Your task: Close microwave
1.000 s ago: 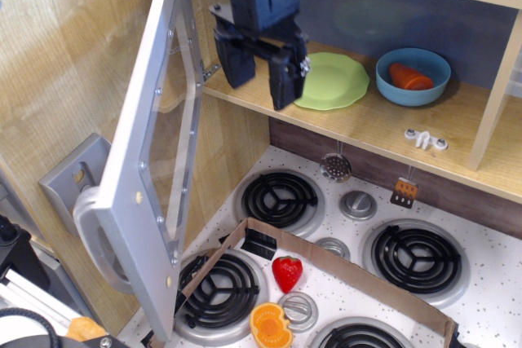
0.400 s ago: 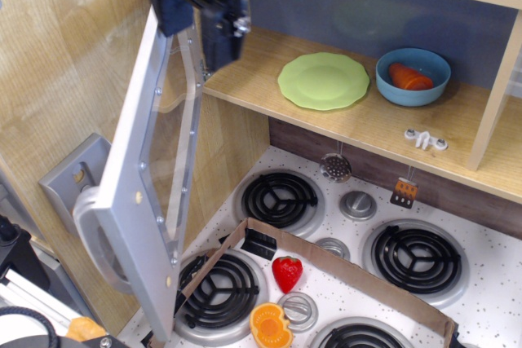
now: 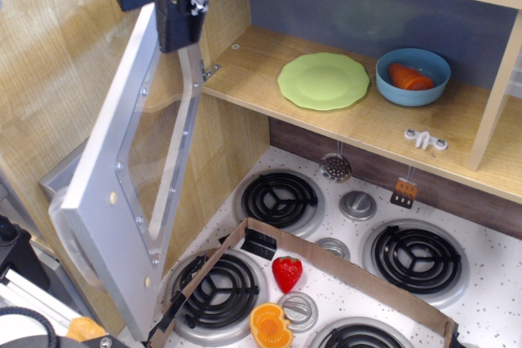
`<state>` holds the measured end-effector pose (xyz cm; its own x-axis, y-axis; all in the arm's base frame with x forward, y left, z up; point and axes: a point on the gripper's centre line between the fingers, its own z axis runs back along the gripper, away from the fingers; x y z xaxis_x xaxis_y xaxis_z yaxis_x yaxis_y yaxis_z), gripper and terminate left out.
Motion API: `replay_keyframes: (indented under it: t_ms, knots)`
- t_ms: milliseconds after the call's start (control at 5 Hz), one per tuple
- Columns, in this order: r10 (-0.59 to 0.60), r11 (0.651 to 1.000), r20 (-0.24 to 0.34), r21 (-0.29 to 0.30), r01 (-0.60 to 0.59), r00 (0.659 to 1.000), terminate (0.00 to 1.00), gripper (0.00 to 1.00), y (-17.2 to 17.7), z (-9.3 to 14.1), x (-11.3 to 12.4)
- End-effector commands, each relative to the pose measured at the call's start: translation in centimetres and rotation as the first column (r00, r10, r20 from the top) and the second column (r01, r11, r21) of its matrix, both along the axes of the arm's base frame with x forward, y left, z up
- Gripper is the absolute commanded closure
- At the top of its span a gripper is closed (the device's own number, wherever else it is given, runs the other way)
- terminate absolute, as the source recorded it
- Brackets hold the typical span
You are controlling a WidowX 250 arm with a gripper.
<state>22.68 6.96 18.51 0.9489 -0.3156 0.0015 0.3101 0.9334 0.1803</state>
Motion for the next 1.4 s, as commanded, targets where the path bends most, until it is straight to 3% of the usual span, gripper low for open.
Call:
replay_keyframes:
  t_ms: [0, 400, 600, 800, 1200]
  knots:
    - [-0.021, 0.999, 0.008, 0.050, 0.020, 1.000, 0.00, 0.00, 1.1, 2.0, -1.0]
    - [-0.040, 0.990, -0.026, 0.132, 0.043, 0.999, 0.00, 0.00, 2.9, 1.7, -2.8]
    - [-0.026, 0.992, -0.050, 0.119, 0.031, 0.998, 0.00, 0.00, 3.8, 0.8, -3.4]
    - [-0.021, 0.995, -0.036, 0.094, 0.025, 0.999, 0.00, 0.00, 3.9, -0.6, -3.3]
    - [-0.019, 1.000, 0.057, -0.003, 0.019, 0.998, 0.00, 0.00, 2.4, -3.4, -1.7]
